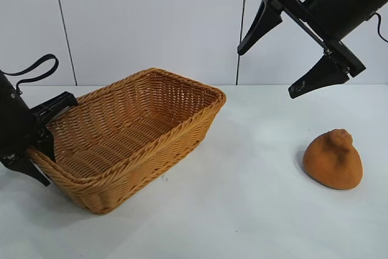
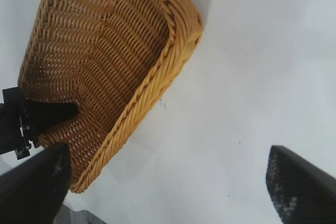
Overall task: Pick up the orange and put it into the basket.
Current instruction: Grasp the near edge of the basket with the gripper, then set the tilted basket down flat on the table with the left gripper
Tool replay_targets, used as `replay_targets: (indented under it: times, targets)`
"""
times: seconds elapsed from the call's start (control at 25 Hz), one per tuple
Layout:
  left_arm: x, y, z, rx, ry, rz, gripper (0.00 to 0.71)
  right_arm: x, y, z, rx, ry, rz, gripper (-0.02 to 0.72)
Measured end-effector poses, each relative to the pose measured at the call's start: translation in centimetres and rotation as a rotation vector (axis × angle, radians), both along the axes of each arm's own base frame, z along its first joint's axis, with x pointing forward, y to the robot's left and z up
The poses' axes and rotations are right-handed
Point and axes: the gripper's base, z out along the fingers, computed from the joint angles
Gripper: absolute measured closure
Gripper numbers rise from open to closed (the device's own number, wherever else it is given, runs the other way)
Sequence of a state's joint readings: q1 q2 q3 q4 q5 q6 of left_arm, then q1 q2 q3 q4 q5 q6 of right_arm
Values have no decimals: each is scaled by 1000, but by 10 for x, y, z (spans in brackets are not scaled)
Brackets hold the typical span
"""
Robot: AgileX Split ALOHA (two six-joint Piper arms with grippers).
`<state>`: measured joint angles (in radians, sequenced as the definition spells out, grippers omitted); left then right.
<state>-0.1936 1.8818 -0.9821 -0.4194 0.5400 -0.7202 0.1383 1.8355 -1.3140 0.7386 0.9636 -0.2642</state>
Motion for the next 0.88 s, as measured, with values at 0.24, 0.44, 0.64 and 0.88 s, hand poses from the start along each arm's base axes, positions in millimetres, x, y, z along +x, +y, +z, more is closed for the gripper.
replay_targets:
  times: [0.24,0.44,0.64,0.88]
  targets:
    - [29,-5,32,-18,-58,-93,616,0,0,0,0,0,0,10]
    - [59,-3,51,-2,-99,-308,616,0,0,0,0,2,2,10]
    - [81,-10,59,6,-96,-557,616,-2,1,0,4,19,15,10]
    - [90,-13,61,5,-80,-723,616,-3,1,0,5,23,18,10]
